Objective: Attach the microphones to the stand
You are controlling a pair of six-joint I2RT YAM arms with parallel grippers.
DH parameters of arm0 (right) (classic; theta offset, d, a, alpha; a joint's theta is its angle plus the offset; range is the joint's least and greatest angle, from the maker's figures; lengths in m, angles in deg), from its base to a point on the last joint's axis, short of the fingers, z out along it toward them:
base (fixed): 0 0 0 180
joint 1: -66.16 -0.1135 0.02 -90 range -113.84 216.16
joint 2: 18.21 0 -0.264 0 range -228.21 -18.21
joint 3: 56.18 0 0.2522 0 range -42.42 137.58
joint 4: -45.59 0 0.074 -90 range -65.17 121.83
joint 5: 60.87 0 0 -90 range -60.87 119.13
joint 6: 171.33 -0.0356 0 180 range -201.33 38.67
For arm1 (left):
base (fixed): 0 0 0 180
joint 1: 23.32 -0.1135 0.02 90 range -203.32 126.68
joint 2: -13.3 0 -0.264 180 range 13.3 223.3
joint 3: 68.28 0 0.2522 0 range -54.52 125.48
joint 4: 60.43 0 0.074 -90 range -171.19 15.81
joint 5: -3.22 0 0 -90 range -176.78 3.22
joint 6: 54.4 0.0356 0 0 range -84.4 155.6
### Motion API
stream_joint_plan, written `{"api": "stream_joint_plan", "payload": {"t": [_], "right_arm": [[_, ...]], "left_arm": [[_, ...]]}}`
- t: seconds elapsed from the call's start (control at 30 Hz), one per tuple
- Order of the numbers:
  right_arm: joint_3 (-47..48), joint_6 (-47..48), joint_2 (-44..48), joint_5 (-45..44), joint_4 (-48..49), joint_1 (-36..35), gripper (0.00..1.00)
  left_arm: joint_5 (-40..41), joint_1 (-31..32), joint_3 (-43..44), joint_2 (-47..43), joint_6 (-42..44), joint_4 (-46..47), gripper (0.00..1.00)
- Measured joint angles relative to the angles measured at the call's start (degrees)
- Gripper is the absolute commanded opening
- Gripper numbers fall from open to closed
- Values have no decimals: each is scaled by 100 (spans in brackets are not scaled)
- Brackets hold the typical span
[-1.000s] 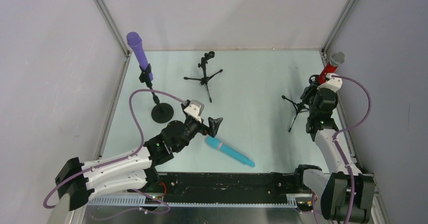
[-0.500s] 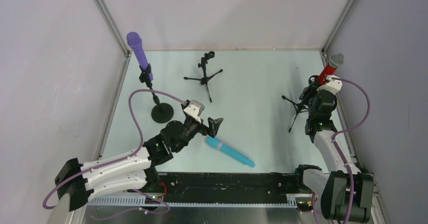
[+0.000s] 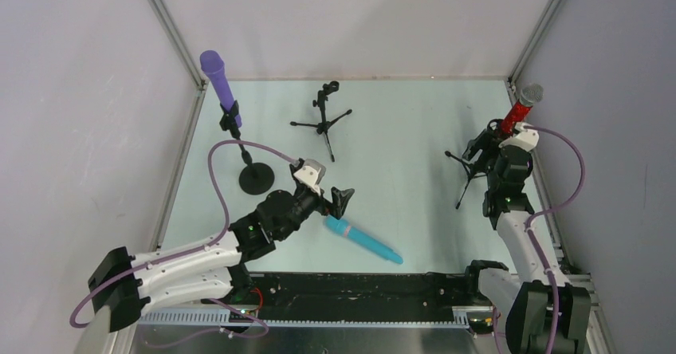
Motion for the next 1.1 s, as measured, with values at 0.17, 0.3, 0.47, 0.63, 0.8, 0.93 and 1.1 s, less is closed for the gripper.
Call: {"api": "stream_joint_plan", "payload": {"t": [0.17, 0.3, 0.47, 0.63, 0.8, 0.93, 1.1], "right_arm": [[-7, -35, 400, 42, -291, -4, 89], [-7, -37, 726, 35, -555, -74, 90], [-70, -37, 1123, -57, -903, -304, 90], [-227, -81, 1534, -74, -1296, -396, 91], [-264, -26, 1893, -87, -1668, -505, 91], [-267, 107, 2153, -83, -1862, -715, 90], [-267, 184, 2293, -48, -1958, -1224, 89]], "left_arm": [[9, 0, 0, 63, -2, 0, 100], [50, 0, 0, 98, -15, 0, 100], [136, 0, 0, 122, -61, 2, 100], [173, 0, 0, 122, -74, 0, 100], [240, 0, 0, 107, -120, -2, 100], [461, 0, 0, 20, -214, 0, 100], [863, -2, 4, -17, -404, -4, 100]]}}
